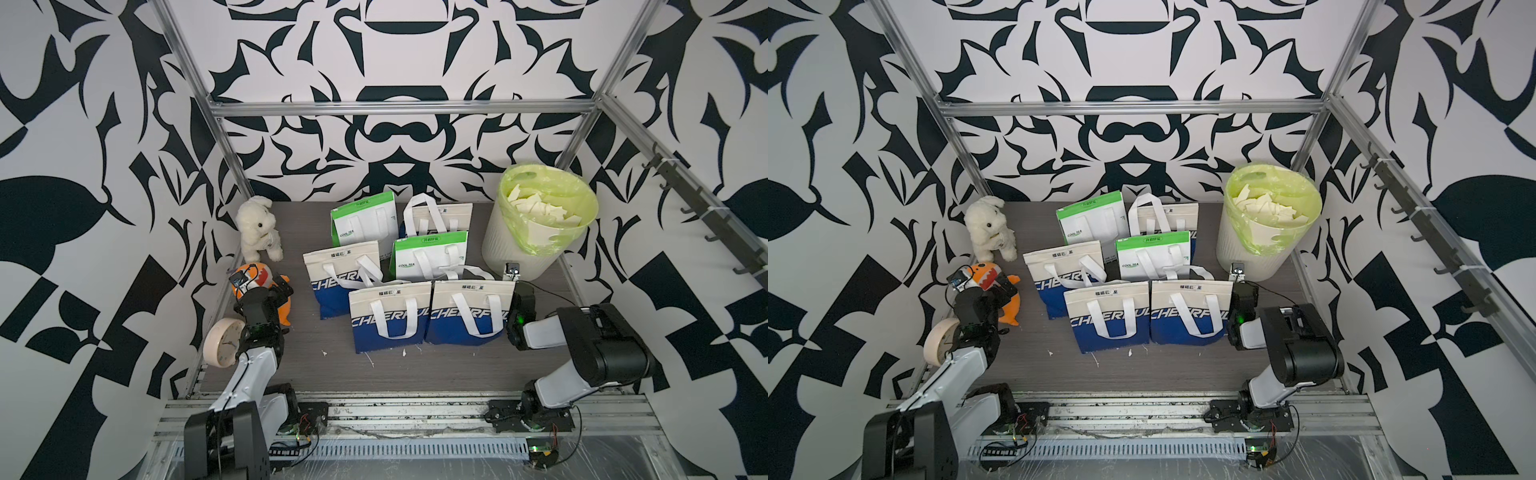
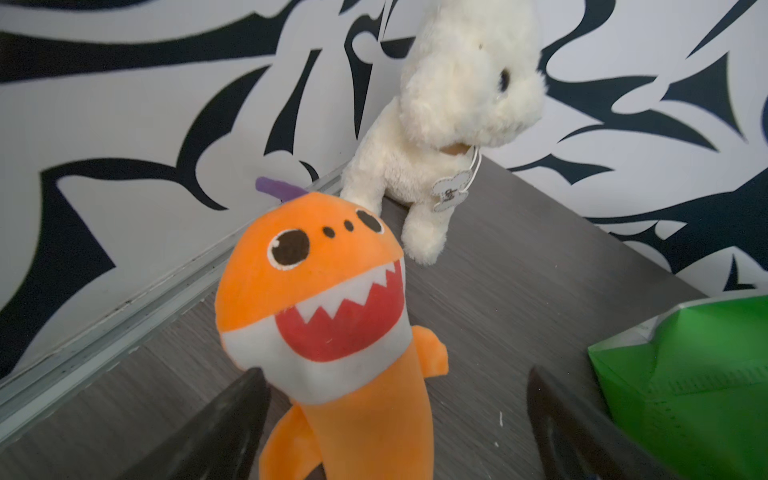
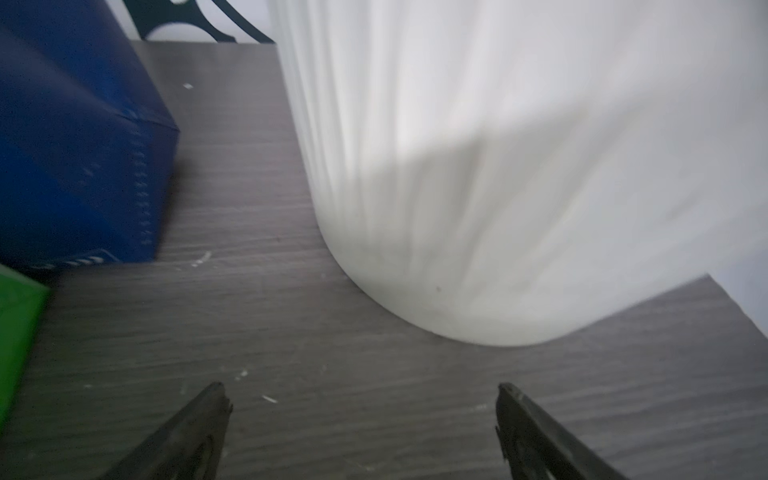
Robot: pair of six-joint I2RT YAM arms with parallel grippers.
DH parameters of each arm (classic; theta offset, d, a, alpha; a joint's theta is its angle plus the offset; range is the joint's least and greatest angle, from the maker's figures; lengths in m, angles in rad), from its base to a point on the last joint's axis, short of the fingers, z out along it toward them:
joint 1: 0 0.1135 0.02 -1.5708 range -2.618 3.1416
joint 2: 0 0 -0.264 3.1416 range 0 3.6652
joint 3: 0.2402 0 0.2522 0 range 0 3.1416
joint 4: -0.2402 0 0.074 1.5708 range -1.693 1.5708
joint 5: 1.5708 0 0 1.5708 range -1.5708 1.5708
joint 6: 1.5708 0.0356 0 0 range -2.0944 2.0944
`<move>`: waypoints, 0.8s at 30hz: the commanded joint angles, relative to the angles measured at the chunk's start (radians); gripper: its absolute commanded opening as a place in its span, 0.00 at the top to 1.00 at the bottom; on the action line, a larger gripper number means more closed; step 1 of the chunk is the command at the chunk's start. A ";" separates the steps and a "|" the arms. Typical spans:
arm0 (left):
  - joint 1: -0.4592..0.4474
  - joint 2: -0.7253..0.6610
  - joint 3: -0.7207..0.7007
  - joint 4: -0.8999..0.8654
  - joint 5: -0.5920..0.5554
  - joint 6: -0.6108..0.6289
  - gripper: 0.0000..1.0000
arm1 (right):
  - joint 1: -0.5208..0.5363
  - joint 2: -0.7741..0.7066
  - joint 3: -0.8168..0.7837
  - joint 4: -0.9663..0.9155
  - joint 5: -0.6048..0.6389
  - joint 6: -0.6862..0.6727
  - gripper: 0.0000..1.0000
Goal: Shred takeout receipts and throw away
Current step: Reset both arms
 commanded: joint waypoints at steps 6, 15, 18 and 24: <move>0.003 0.381 -0.012 0.487 -0.014 0.080 0.01 | 0.018 -0.017 0.099 -0.098 -0.021 -0.043 0.00; -0.149 0.527 0.073 0.507 -0.077 0.263 0.01 | 0.015 -0.018 0.090 -0.083 -0.025 -0.046 0.00; -0.144 0.487 0.097 0.384 -0.065 0.237 0.01 | 0.016 -0.019 0.090 -0.083 -0.025 -0.046 0.00; -0.145 0.493 0.092 0.409 -0.068 0.241 0.01 | 0.016 -0.014 0.092 -0.085 -0.023 -0.047 0.00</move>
